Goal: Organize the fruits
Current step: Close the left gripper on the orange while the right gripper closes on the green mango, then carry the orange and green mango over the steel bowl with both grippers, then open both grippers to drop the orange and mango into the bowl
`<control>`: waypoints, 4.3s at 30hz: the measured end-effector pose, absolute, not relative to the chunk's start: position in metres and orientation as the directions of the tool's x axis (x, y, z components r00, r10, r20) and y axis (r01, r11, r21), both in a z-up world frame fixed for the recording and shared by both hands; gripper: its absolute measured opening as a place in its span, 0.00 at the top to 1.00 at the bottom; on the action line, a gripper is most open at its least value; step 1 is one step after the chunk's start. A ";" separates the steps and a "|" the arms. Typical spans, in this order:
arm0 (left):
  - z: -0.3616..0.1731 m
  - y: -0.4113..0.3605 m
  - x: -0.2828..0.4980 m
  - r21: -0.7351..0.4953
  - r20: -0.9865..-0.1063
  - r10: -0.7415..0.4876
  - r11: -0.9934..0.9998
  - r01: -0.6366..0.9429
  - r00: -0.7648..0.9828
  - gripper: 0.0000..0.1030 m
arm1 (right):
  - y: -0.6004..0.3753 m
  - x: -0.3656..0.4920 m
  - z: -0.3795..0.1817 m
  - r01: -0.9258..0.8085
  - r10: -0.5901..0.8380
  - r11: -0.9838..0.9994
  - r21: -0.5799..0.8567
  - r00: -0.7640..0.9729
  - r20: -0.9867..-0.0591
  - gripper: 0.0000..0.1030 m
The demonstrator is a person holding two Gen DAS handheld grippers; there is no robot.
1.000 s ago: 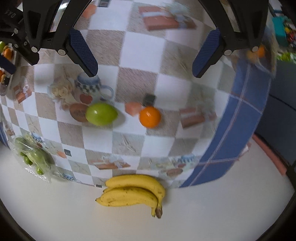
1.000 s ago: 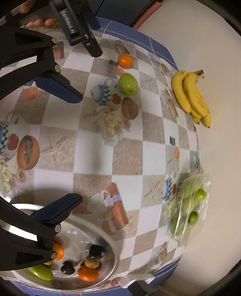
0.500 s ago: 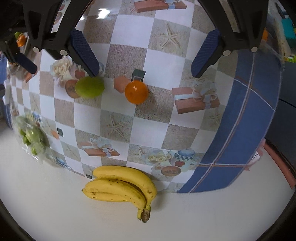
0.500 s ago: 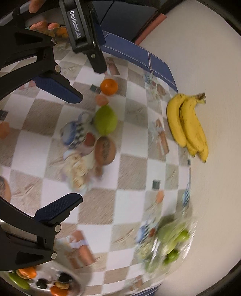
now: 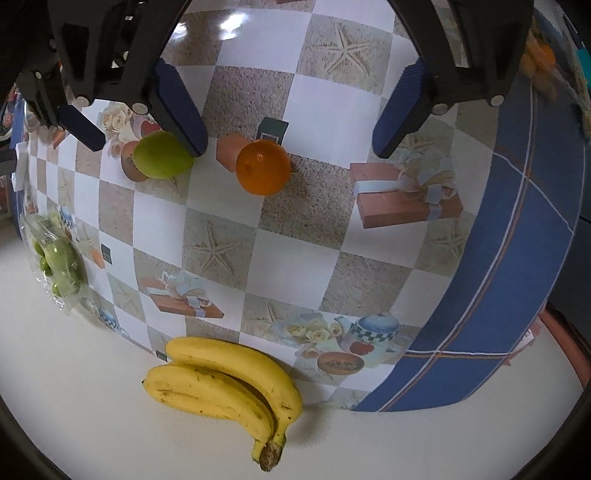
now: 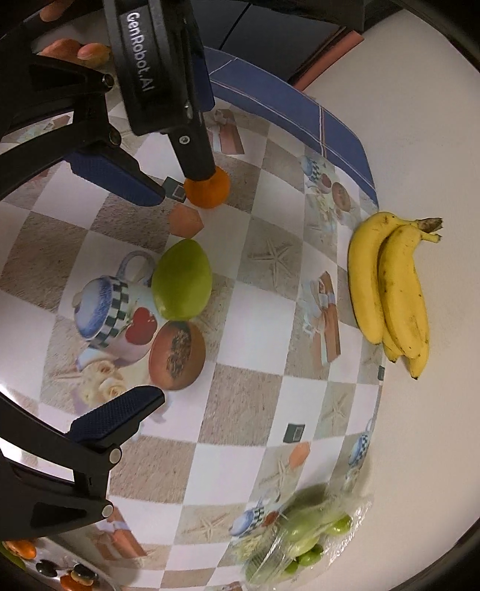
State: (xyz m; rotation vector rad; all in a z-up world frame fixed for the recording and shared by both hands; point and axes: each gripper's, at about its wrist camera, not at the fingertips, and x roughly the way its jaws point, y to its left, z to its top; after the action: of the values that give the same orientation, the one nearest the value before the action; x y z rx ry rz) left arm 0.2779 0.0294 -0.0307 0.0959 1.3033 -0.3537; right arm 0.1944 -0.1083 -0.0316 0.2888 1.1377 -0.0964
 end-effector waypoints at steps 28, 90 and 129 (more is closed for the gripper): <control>-0.057 0.018 0.290 -0.213 -0.954 -0.261 0.938 0.274 0.148 0.62 | -0.104 0.211 -0.050 0.182 0.113 0.962 0.205 0.419 -0.901 0.50; 0.011 -0.093 0.097 -0.118 -0.934 -0.187 0.966 0.230 0.304 0.62 | -0.221 0.001 0.031 0.518 -0.184 0.854 0.047 0.385 -0.904 0.50; 0.006 -0.204 0.042 -0.176 -0.931 -0.297 0.875 0.452 0.213 0.62 | -0.332 -0.065 0.021 0.693 -0.229 0.719 0.052 0.307 -0.924 0.50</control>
State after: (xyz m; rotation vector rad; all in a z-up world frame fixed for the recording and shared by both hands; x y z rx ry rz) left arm 0.0417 -0.2037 0.0055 0.1446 1.2529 -0.5224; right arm -0.0647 -0.3316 0.0207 0.4937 1.1001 -0.6434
